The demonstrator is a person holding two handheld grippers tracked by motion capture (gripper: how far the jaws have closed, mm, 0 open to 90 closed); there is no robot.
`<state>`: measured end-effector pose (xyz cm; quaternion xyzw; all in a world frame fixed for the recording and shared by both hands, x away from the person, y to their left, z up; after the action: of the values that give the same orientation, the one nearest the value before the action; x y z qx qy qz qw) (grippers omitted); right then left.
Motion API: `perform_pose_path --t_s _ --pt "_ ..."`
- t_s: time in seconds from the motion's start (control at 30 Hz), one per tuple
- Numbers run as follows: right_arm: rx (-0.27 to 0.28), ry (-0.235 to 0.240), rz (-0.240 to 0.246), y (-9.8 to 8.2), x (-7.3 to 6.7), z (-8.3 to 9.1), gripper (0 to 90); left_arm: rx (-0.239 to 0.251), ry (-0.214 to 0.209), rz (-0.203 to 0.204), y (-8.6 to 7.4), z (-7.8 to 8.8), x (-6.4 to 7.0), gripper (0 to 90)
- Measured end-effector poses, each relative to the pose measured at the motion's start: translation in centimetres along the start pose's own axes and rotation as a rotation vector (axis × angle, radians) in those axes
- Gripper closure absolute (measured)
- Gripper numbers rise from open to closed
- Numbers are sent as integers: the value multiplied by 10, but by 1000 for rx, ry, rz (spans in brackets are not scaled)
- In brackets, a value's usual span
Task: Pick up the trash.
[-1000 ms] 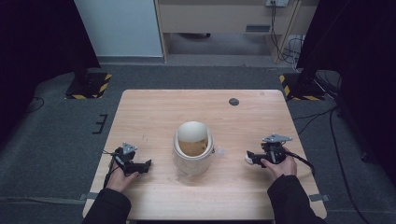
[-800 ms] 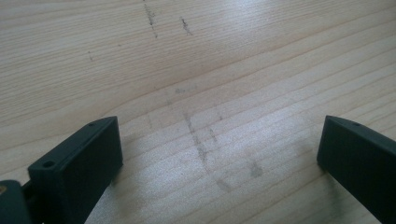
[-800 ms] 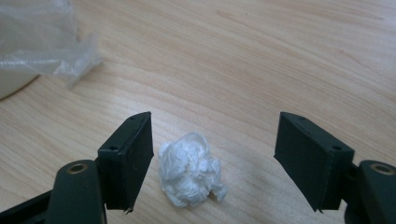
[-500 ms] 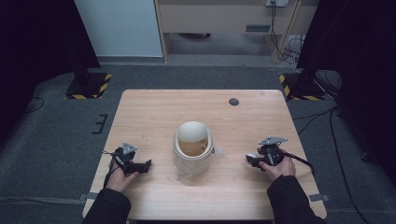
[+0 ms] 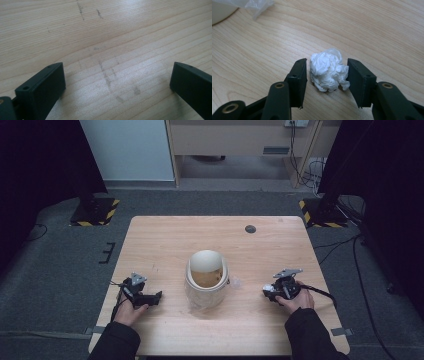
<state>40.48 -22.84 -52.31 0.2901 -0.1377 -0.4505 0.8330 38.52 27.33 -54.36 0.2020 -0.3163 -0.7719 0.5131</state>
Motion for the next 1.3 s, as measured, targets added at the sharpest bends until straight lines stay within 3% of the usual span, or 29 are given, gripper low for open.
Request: perform_pose_path --t_s 0.17,0.37,0.83,1.3 --pt "-16 -9 10 1 -2 -1 615 0 0 0 0 0 0 0" --pt "-2 -4 -18 3 -1 3 655 0 0 0 0 0 0 0" --pt "118 18 -60 13 5 21 653 0 0 0 0 0 0 0" --pt "303 67 -55 28 0 57 651 0 0 0 0 0 0 0"
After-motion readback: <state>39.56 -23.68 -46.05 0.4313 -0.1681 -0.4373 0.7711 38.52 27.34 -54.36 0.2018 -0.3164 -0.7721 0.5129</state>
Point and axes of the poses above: each handheld gripper's, and its own axes: z roughly backward along the jaws, y roughly out of its top, x roughly to its right, the point moved 1 cm from there along -z, roughly forward along the jaws, and after that the axes turned 1 degree about -y, right-handed, at the moved point
